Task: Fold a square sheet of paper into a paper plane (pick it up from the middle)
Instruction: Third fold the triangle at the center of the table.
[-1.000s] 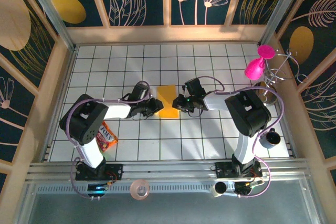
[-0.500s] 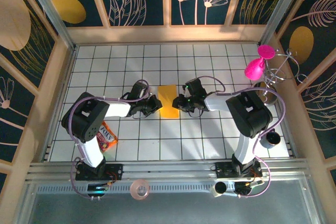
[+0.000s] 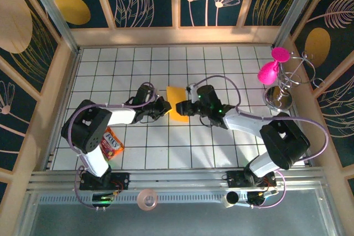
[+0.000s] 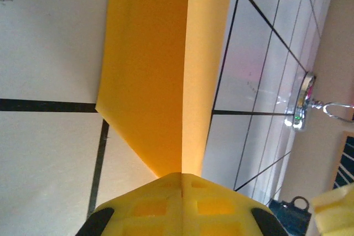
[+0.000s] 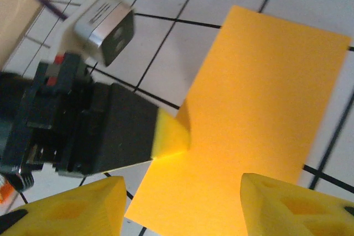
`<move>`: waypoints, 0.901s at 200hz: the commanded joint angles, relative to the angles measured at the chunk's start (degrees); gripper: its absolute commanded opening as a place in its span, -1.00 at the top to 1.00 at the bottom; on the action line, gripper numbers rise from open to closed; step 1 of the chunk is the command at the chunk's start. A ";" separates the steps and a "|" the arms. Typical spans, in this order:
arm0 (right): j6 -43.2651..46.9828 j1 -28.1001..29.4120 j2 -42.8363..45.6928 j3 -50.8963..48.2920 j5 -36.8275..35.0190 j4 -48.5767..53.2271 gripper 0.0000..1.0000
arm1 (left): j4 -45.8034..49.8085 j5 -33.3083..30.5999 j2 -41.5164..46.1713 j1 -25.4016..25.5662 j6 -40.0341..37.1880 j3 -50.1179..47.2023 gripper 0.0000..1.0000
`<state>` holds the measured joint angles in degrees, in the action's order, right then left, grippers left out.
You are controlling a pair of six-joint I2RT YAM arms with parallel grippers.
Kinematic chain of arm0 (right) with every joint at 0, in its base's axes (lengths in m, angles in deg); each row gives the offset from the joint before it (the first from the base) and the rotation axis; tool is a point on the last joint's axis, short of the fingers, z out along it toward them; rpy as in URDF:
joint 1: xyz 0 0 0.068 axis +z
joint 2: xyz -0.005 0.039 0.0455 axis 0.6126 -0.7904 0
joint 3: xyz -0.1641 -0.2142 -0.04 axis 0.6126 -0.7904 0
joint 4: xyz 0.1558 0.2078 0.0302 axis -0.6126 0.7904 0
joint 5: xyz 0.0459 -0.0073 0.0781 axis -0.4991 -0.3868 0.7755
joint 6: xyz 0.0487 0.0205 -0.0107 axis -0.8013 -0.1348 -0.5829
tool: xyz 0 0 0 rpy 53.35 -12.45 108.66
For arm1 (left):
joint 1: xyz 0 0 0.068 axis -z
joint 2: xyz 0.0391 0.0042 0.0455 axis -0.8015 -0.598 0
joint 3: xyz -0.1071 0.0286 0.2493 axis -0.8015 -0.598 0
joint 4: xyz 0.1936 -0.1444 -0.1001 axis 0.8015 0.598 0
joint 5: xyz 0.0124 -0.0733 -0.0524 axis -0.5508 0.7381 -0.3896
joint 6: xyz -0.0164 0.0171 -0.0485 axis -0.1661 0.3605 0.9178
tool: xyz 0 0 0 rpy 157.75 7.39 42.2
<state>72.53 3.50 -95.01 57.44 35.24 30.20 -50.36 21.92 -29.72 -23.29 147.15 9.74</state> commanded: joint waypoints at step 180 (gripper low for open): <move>36.17 8.56 -11.66 -11.12 -13.21 -29.55 0.02 | 1.95 0.51 1.52 -0.36 1.81 0.48 0.98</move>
<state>104.90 11.46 -106.53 45.68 24.86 4.56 -49.77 22.05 -29.35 -23.29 148.86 9.67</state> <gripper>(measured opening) 0.503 0.044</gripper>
